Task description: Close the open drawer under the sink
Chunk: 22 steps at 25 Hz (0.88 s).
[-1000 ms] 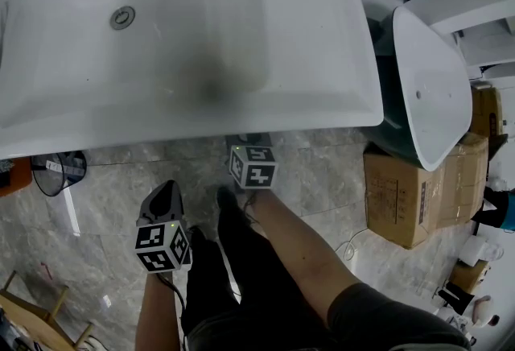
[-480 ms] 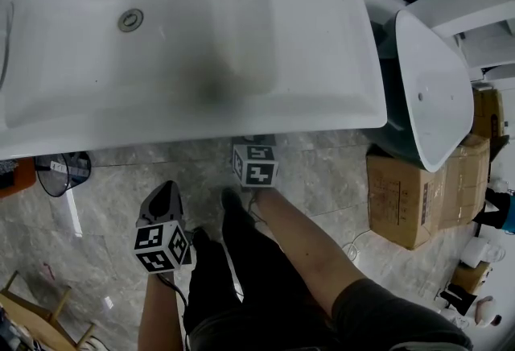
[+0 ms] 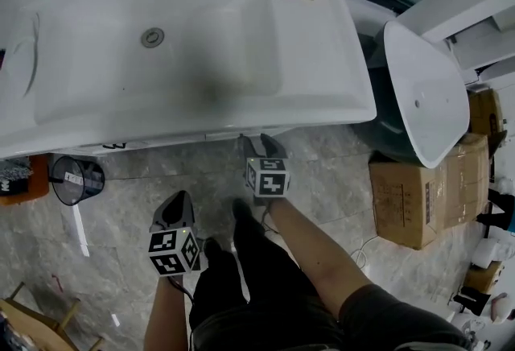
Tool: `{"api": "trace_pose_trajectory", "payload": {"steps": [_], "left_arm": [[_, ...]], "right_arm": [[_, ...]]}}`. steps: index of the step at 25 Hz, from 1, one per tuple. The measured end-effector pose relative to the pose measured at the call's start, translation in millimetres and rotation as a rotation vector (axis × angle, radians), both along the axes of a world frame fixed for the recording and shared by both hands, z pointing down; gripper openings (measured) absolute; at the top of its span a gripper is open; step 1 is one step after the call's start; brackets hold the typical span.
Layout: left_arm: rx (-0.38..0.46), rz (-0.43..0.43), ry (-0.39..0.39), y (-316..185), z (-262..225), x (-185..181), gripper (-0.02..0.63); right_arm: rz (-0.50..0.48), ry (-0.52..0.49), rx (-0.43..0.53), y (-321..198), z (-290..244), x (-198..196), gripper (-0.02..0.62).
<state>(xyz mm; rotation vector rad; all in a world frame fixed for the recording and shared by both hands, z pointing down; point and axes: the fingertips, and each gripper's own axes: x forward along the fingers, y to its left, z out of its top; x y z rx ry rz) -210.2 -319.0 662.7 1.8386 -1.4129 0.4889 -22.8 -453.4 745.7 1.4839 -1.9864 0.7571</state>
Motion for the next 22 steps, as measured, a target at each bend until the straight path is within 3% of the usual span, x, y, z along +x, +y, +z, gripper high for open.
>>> {"api": "trace_pose_trajectory", "payload": {"steps": [9, 22], "left_arm": [[0.058, 0.114, 0.025, 58.8, -65.6, -18.3, 0.015], [0.151, 0.227, 0.072, 103.0, -139.1, 21.6, 0.015]], "right_arm": [[0.075, -0.054, 0.055, 97.9, -95.5, -11.1, 0.157], [0.134, -0.071, 0.128, 195.6, -186.5, 21.9, 0.075]]}}
